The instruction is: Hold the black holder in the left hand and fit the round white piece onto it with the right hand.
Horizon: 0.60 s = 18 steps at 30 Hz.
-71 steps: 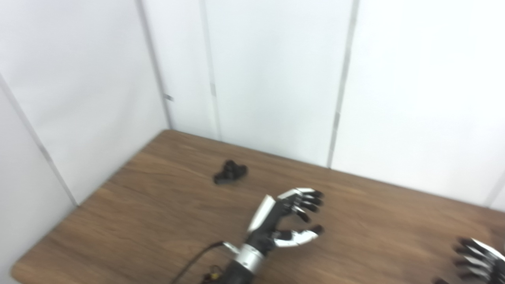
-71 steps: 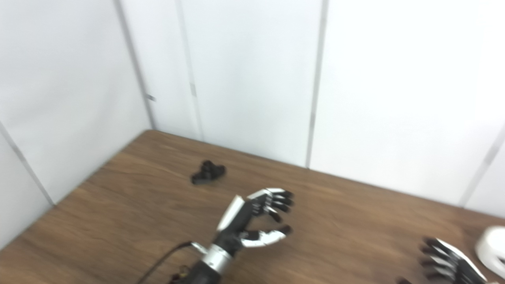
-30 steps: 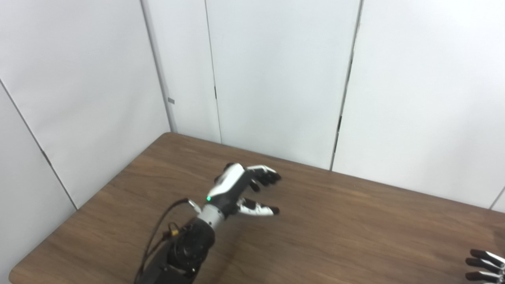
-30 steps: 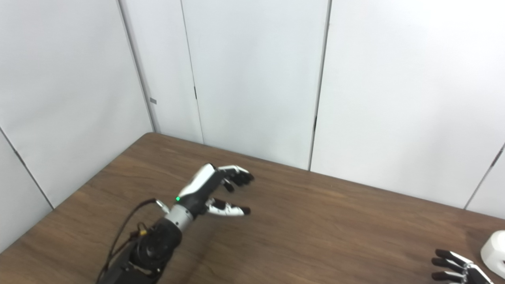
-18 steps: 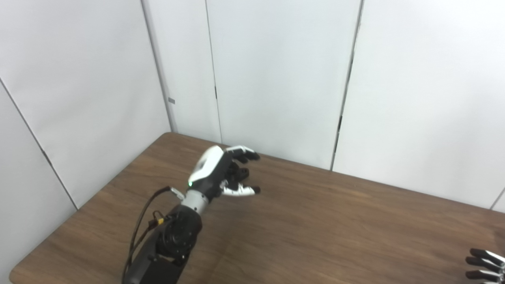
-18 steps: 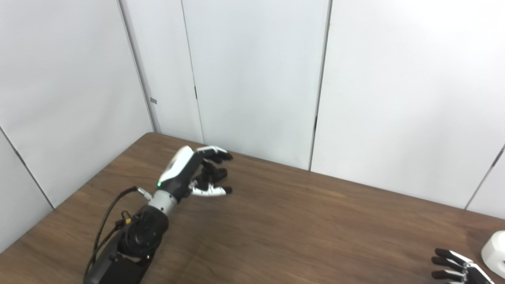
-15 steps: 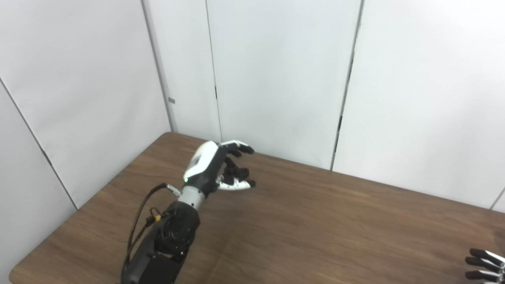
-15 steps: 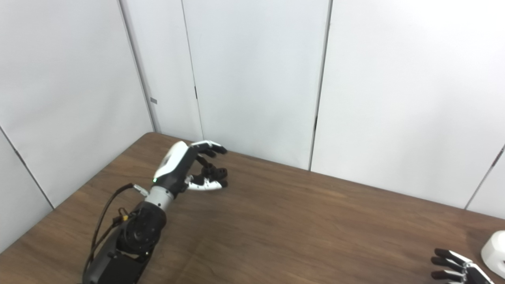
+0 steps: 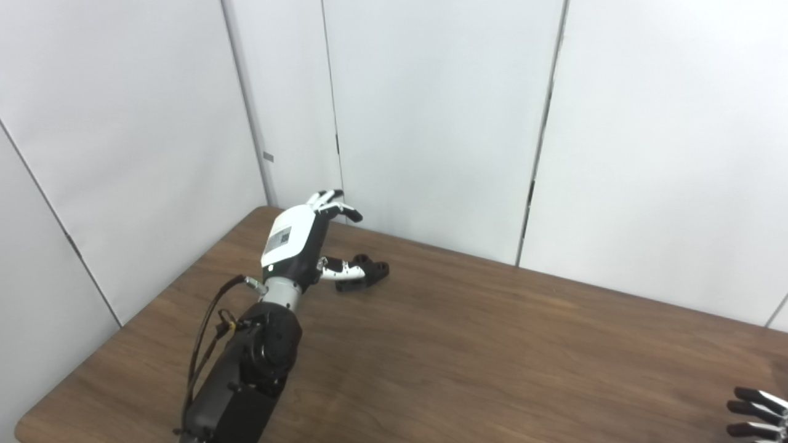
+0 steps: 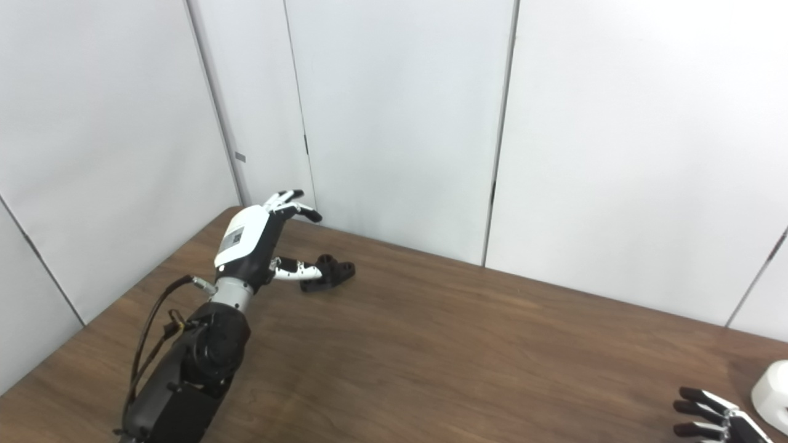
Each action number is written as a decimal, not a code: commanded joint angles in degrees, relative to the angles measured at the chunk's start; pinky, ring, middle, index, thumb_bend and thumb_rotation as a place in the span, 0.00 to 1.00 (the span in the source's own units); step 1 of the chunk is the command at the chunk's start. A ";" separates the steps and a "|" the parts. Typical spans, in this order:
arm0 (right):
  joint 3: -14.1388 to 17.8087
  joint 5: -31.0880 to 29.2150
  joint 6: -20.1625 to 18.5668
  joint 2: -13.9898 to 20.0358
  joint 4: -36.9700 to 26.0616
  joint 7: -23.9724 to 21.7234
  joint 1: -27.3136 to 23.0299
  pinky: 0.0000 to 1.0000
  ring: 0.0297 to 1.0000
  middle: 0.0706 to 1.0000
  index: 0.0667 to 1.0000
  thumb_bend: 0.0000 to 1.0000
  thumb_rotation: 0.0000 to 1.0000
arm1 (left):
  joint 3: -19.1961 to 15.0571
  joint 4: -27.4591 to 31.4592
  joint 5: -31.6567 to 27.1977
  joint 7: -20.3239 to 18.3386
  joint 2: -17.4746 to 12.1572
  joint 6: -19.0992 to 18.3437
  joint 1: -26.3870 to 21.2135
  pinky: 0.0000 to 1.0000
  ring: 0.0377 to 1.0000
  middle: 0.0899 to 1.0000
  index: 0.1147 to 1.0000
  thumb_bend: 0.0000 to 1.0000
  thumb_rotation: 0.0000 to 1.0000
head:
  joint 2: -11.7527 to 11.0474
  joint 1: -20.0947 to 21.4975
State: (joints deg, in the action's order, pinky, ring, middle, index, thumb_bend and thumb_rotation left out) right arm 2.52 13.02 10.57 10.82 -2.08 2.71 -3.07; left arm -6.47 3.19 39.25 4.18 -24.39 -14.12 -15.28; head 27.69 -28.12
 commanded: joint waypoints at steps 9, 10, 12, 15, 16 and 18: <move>0.52 -0.13 0.02 0.88 -2.55 0.03 -1.02 0.42 0.55 0.64 0.68 0.54 0.00 | 3.54 -4.56 5.78 -0.51 -4.90 -6.35 -4.68 1.00 1.00 1.00 0.68 1.00 0.37 | 0.35 0.08; 0.52 -0.05 -0.35 0.83 -2.82 0.00 -0.98 0.42 0.55 0.64 0.68 0.54 0.00 | 4.00 -5.34 6.05 -0.55 -5.15 -6.62 -4.92 1.00 1.00 1.00 0.68 1.00 0.39 | 0.35 0.08; 0.54 -0.03 -0.62 0.79 -3.23 -0.06 -0.90 0.42 0.54 0.64 0.68 0.54 0.00 | 4.72 -6.77 6.19 -0.61 -5.54 -7.00 -5.41 1.00 1.00 1.00 0.68 1.00 0.41 | 0.49 0.08; 0.56 0.21 -0.84 0.82 -3.61 -0.06 -0.72 0.42 0.54 0.64 0.68 0.54 0.00 | 5.56 -8.01 5.92 -1.07 -5.98 -7.56 -5.94 1.00 1.00 1.00 0.67 1.00 0.41 | 0.62 0.06; 0.59 0.32 -0.93 0.85 -3.70 -0.03 -0.67 0.42 0.54 0.64 0.68 0.54 0.00 | 6.00 -8.45 6.16 -1.58 -6.12 -8.21 -6.24 1.00 1.00 1.00 0.67 1.00 0.41 | 0.67 0.09; 0.64 0.47 -0.82 0.88 -3.70 0.06 -0.64 0.42 0.54 0.64 0.68 0.54 0.00 | 6.87 -9.32 6.61 -2.10 -6.48 -8.94 -6.76 1.00 1.00 1.00 0.68 1.00 0.42 | 0.67 0.17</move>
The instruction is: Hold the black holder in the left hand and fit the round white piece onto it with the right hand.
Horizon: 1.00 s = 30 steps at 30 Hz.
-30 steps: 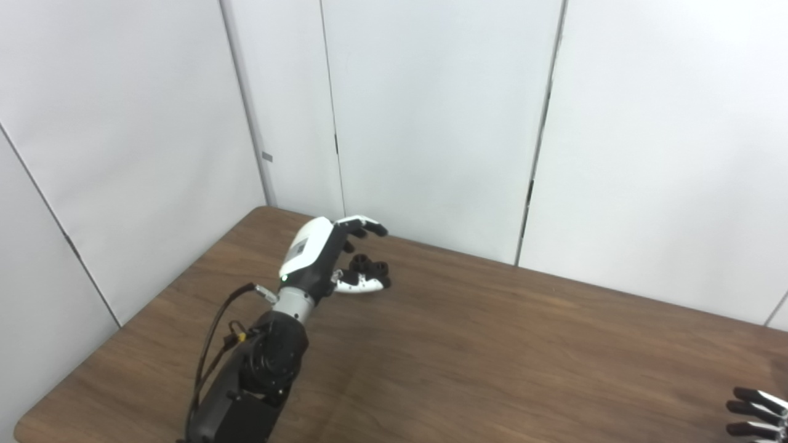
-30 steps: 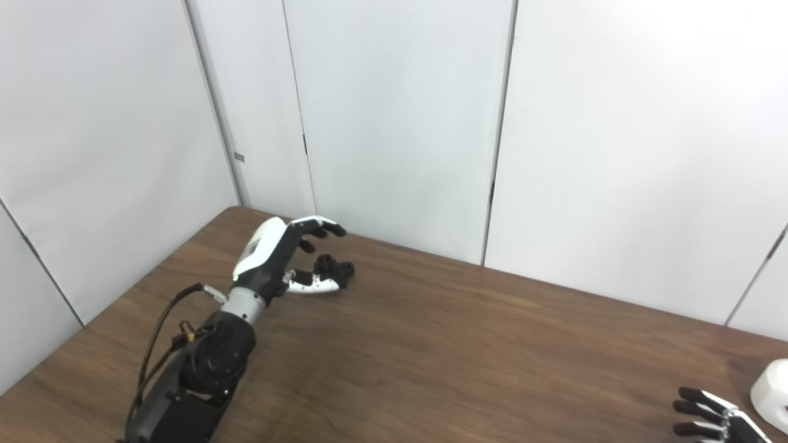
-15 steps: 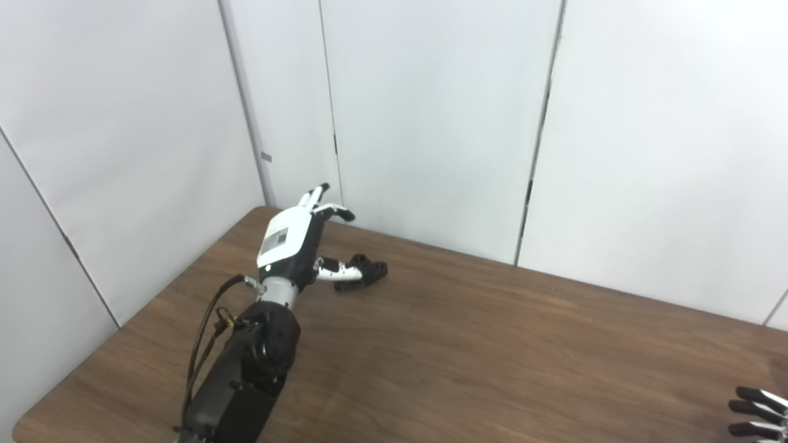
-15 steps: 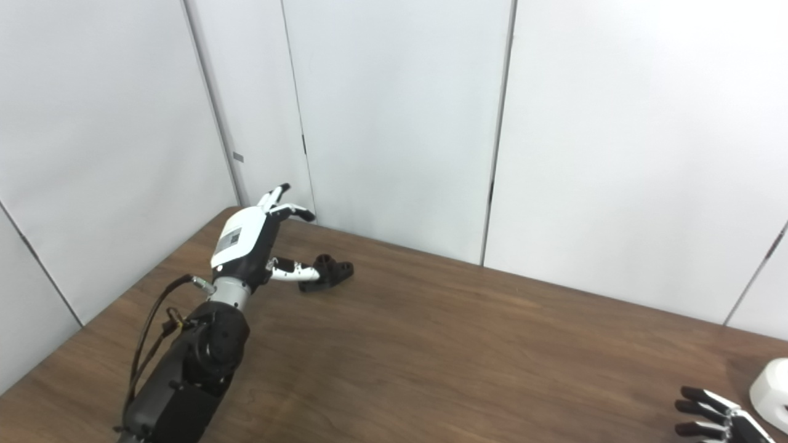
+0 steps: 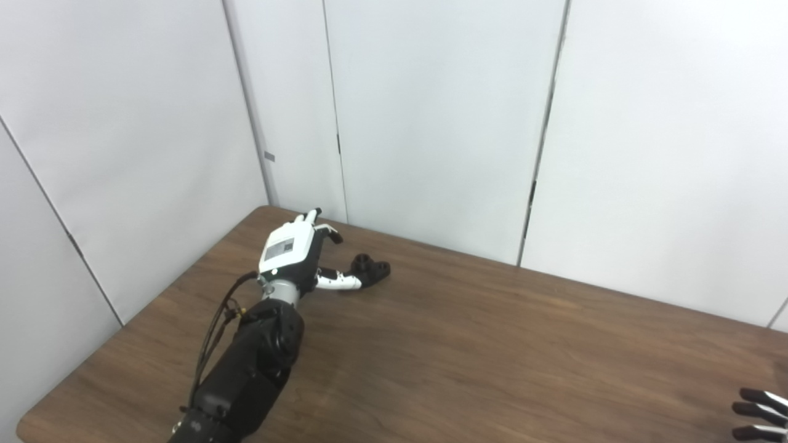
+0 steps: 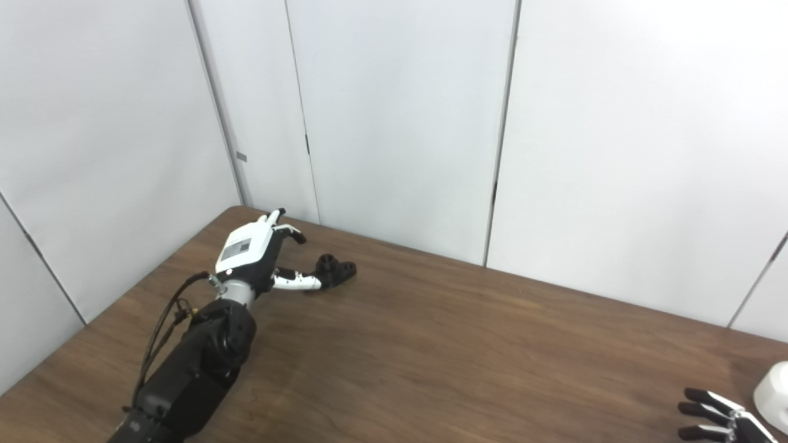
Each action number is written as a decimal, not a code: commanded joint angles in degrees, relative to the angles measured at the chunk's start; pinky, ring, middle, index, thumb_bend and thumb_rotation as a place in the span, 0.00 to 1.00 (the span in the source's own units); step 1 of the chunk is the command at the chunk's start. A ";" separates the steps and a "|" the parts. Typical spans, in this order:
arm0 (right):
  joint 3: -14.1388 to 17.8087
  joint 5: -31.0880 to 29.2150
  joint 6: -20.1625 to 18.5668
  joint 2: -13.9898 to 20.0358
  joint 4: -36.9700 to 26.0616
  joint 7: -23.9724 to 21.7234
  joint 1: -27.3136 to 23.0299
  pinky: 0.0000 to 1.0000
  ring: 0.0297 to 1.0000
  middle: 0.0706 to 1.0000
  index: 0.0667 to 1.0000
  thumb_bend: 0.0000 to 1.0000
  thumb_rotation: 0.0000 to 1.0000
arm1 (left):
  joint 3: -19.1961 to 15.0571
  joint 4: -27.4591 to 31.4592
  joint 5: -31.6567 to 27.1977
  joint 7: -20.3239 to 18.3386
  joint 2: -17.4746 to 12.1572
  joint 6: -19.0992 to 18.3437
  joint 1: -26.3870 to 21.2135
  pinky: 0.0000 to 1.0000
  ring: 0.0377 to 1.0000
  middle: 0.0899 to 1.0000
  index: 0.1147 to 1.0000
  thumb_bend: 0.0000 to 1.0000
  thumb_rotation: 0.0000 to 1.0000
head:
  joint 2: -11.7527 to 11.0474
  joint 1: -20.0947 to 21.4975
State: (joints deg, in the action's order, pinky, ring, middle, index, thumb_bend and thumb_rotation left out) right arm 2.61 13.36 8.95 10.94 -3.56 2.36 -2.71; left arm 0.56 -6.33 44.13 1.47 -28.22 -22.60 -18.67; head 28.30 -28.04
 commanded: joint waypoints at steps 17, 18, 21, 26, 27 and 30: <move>0.63 -0.08 -0.90 0.78 -4.58 -0.25 -0.12 0.42 0.54 0.64 0.68 0.55 0.00 | 3.42 -8.44 -0.34 0.02 -3.13 -1.24 -6.92 1.00 1.00 1.00 0.69 1.00 0.33 | 0.49 0.55; 0.60 -0.01 -1.08 0.72 -4.75 -0.26 -0.05 0.42 0.54 0.64 0.68 0.55 0.00 | 3.65 -9.01 -0.30 0.24 -3.19 -0.98 -7.13 1.00 1.00 1.00 0.69 1.00 0.33 | 0.49 0.55; 0.56 0.07 -1.03 0.66 -4.79 -0.20 0.14 0.41 0.53 0.63 0.67 0.55 0.00 | 4.26 -10.70 0.04 1.10 -3.37 -0.54 -7.70 1.00 1.00 1.00 0.68 1.00 0.34 | 0.54 0.62; 0.40 0.30 -1.01 0.65 -5.40 -0.29 0.38 0.40 0.53 0.63 0.67 0.55 0.00 | 4.32 -12.54 -0.81 2.51 -3.21 -0.43 -8.22 1.00 1.00 1.00 0.67 1.00 0.34 | 0.72 0.93; 0.41 0.06 -0.97 0.64 -5.48 -0.40 0.43 0.40 0.53 0.63 0.67 0.55 0.00 | 4.32 -12.88 -1.04 2.64 -3.17 -0.41 -8.31 1.00 1.00 1.00 0.67 1.00 0.34 | 0.77 0.96; 0.39 0.05 -1.45 0.57 -6.08 -0.61 0.59 0.40 0.52 0.63 0.67 0.54 0.00 | 4.41 -14.01 -1.48 3.59 -2.99 0.01 -8.53 1.00 1.00 1.00 0.66 1.00 0.34 | 0.95 1.07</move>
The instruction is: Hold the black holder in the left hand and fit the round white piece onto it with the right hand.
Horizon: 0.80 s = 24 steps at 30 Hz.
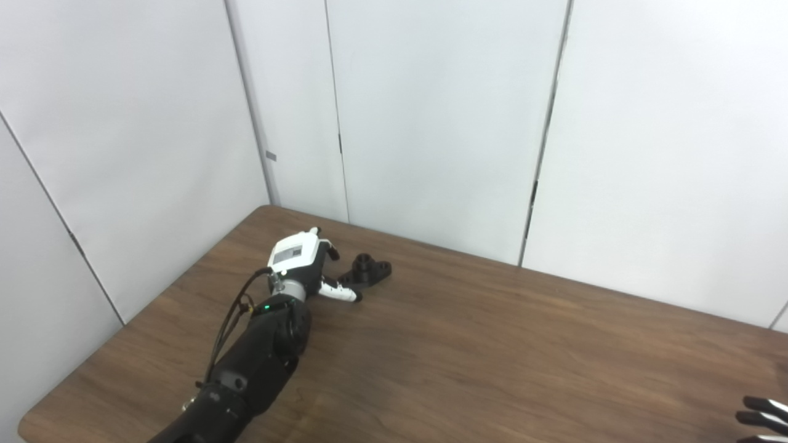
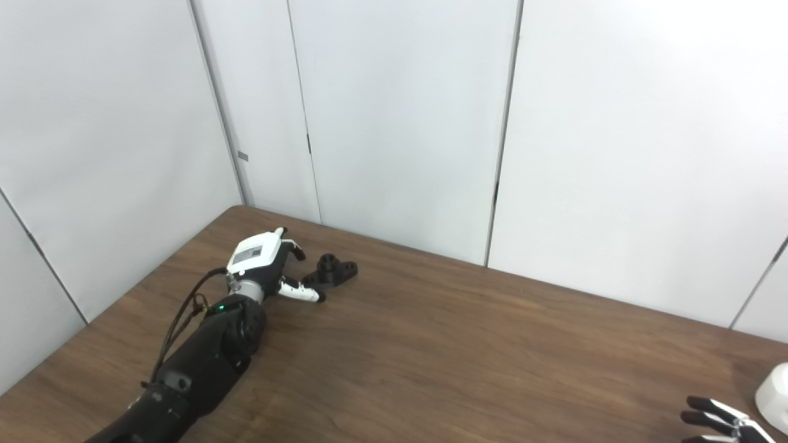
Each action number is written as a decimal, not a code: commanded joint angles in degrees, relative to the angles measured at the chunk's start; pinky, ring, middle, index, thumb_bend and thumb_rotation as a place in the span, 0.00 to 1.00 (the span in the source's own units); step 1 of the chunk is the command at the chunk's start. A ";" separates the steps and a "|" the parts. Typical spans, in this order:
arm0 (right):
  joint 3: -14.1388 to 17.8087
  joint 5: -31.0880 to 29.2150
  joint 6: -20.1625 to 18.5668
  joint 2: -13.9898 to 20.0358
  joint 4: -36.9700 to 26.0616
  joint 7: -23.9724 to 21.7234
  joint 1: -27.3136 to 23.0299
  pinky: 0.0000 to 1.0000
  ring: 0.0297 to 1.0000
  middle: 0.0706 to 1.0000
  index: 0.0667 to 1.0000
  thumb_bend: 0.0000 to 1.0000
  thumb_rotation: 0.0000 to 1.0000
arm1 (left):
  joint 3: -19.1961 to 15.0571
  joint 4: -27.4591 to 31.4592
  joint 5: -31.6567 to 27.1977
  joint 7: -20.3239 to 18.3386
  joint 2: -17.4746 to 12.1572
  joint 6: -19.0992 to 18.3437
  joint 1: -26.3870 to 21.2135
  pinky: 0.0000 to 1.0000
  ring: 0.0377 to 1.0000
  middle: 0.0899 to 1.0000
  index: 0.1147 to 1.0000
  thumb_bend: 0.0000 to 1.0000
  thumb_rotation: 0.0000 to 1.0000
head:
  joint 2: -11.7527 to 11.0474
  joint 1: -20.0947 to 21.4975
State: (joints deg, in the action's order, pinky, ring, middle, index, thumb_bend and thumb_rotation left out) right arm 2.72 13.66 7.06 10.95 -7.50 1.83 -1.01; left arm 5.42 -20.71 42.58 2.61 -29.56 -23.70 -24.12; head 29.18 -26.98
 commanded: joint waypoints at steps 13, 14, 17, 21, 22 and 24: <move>0.18 0.18 -0.82 0.38 -4.53 -0.46 -0.03 0.40 0.52 0.62 0.67 0.55 0.00 | -0.49 -3.96 -3.66 5.06 -0.58 3.69 -4.05 1.00 1.00 1.00 0.64 0.99 0.32 | 1.17 0.86; 0.13 0.34 -0.93 0.33 -4.81 -0.45 0.09 0.40 0.52 0.62 0.67 0.55 0.00 | -0.44 -4.30 -4.06 5.12 -0.54 3.95 -4.12 1.00 1.00 1.00 0.64 0.98 0.32 | 1.22 0.88; 0.01 0.91 -0.89 0.30 -5.43 -0.34 0.37 0.41 0.52 0.63 0.66 0.55 0.00 | -0.18 -5.17 -4.95 5.03 -0.31 3.88 -4.49 1.00 1.00 1.00 0.65 0.97 0.34 | 1.48 0.92; 0.04 1.03 -1.47 0.48 -6.24 -0.52 0.62 0.41 0.52 0.63 0.66 0.55 0.00 | 0.73 -5.99 -5.11 5.66 0.14 4.62 -4.84 1.00 1.00 1.00 0.64 0.98 0.36 | 1.91 0.87; 0.05 0.98 -1.62 0.51 -6.45 -0.59 0.67 0.41 0.52 0.63 0.66 0.55 0.00 | 1.04 -6.17 -5.08 5.91 0.33 4.76 -4.85 0.99 1.00 1.00 0.64 0.98 0.36 | 2.03 0.94; 0.09 1.01 -1.83 0.53 -6.78 -0.60 0.74 0.41 0.52 0.63 0.66 0.55 0.00 | 1.63 -6.44 -4.97 6.31 0.69 4.87 -4.82 0.99 1.00 0.99 0.63 0.98 0.36 | 2.24 0.98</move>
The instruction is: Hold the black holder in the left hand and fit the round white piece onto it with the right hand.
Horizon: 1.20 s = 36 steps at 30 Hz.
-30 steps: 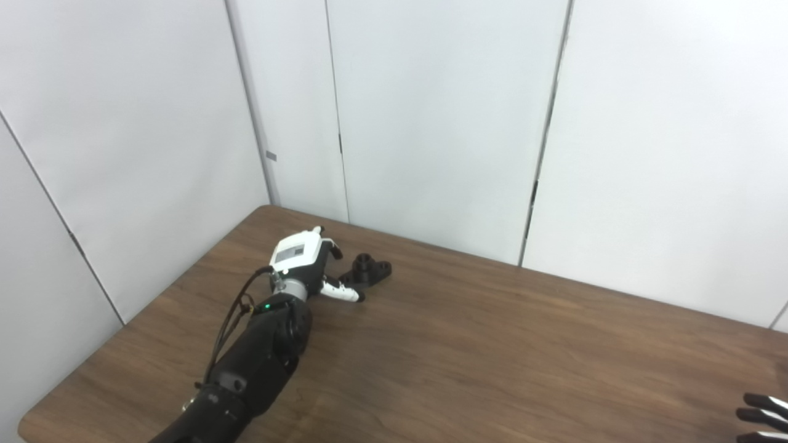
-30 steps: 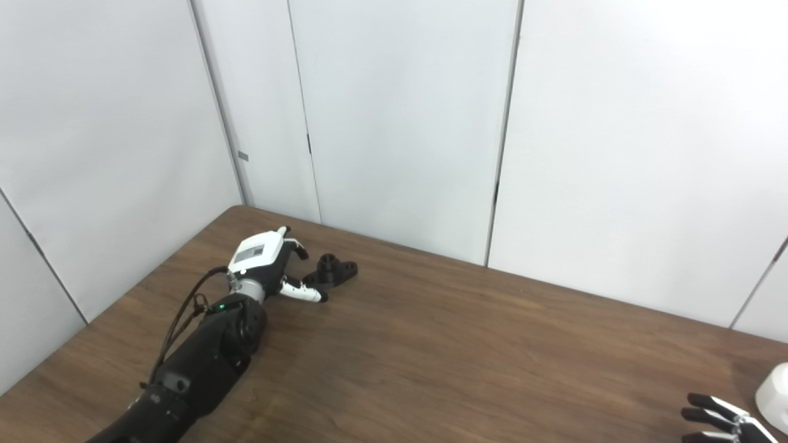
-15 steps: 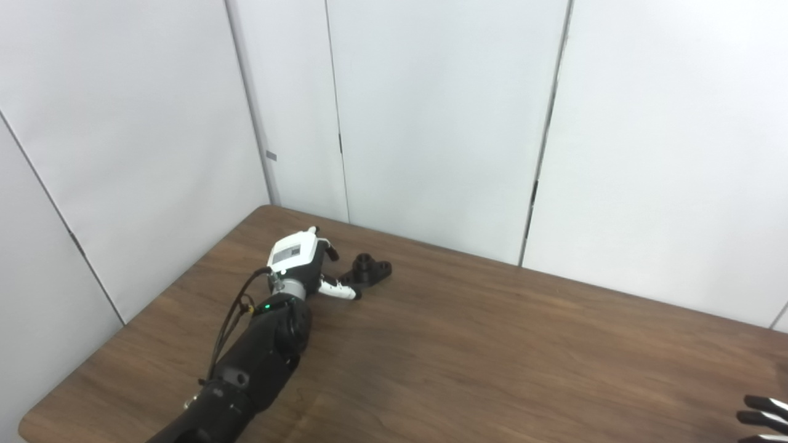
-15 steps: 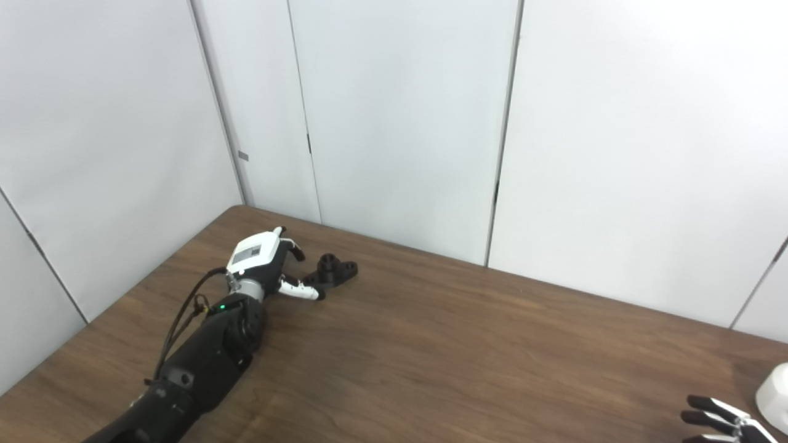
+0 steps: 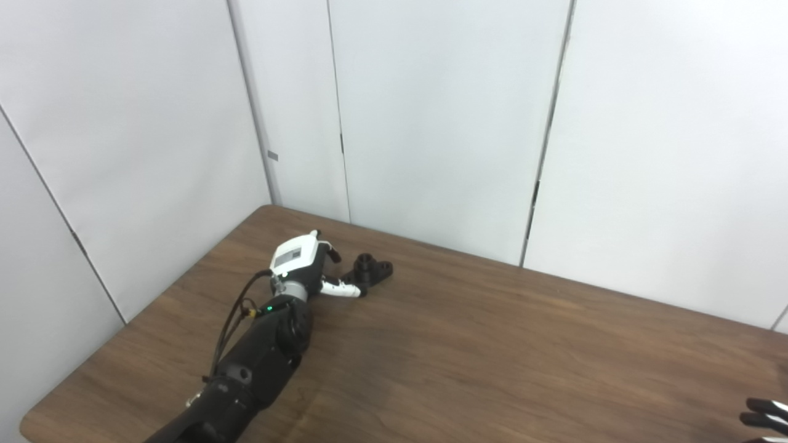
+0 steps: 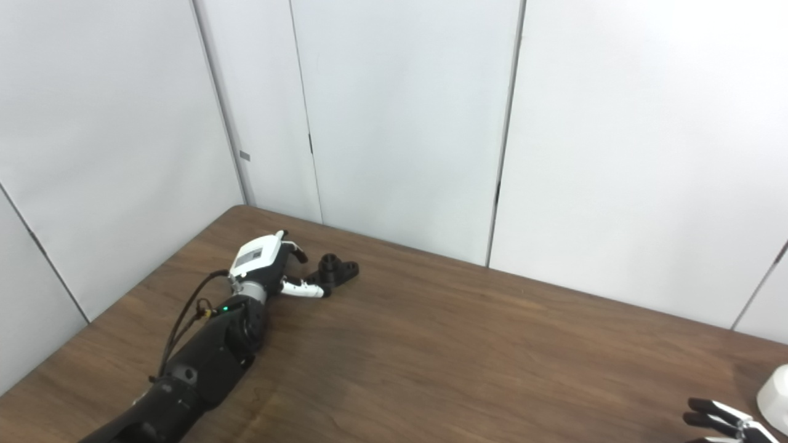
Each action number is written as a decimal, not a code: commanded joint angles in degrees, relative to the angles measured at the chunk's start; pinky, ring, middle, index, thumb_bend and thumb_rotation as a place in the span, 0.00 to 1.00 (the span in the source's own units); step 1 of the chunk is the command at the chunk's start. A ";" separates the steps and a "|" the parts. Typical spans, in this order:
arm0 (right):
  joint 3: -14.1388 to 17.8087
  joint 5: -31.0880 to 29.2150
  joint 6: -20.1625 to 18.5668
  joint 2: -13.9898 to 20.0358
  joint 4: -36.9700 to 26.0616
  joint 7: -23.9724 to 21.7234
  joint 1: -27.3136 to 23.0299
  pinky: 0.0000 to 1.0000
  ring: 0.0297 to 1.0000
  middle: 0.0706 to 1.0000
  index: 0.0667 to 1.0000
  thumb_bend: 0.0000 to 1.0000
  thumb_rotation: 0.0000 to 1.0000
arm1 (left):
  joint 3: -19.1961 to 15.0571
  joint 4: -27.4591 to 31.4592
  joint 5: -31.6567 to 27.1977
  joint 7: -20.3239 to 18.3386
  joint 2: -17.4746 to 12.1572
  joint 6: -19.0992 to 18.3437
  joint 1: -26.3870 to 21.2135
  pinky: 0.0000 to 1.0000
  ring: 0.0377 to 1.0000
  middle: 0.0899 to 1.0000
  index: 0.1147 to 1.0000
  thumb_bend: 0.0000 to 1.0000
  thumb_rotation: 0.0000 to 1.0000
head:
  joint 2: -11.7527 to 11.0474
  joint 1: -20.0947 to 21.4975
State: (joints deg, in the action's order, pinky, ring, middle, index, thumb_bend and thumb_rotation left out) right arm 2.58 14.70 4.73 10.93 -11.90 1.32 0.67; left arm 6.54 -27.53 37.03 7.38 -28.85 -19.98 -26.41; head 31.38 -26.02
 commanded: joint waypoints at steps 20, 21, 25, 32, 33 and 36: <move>0.39 0.41 -1.55 0.46 -5.05 -0.68 -0.85 0.40 0.52 0.62 0.66 0.54 0.00 | 3.87 -1.89 -0.12 4.28 2.22 3.61 -1.59 0.92 1.00 0.96 0.59 0.96 0.31 | 1.22 0.49; 0.39 0.44 -1.83 0.43 -5.25 -0.69 -0.84 0.40 0.52 0.62 0.66 0.54 0.00 | 4.04 -2.05 -0.02 4.16 2.11 3.64 -1.58 0.93 1.00 0.96 0.59 0.96 0.31 | 1.22 0.49; 0.38 0.27 -2.47 0.40 -5.68 -0.81 -0.90 0.41 0.52 0.62 0.66 0.54 0.00 | 4.51 -2.21 0.08 3.09 1.45 3.09 -1.56 0.94 1.00 0.97 0.60 0.94 0.34 | 1.30 0.44; 0.33 0.82 -3.24 0.57 -5.81 -0.84 -1.17 0.40 0.51 0.62 0.66 0.55 0.00 | 3.89 -1.64 -0.25 3.28 0.75 2.90 -0.95 0.94 1.00 0.97 0.60 0.94 0.32 | 1.39 0.18; 0.32 0.75 -3.37 0.55 -5.95 -0.89 -1.20 0.40 0.51 0.62 0.66 0.55 0.00 | 4.05 -1.27 0.08 3.01 0.37 2.64 -0.70 0.93 1.00 0.96 0.60 0.94 0.32 | 1.43 0.15; 0.34 0.33 -3.37 0.59 -6.11 -1.07 -1.27 0.40 0.52 0.63 0.66 0.54 0.00 | 4.23 -0.35 0.46 2.54 -0.44 2.21 -0.05 0.91 1.00 0.97 0.60 0.94 0.34 | 1.48 -0.05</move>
State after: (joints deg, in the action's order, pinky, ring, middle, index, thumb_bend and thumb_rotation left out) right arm 2.63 15.35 0.30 10.94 -15.68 0.27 0.83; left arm 10.45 -28.98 36.63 10.77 -27.52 -17.33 -26.35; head 32.78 -26.10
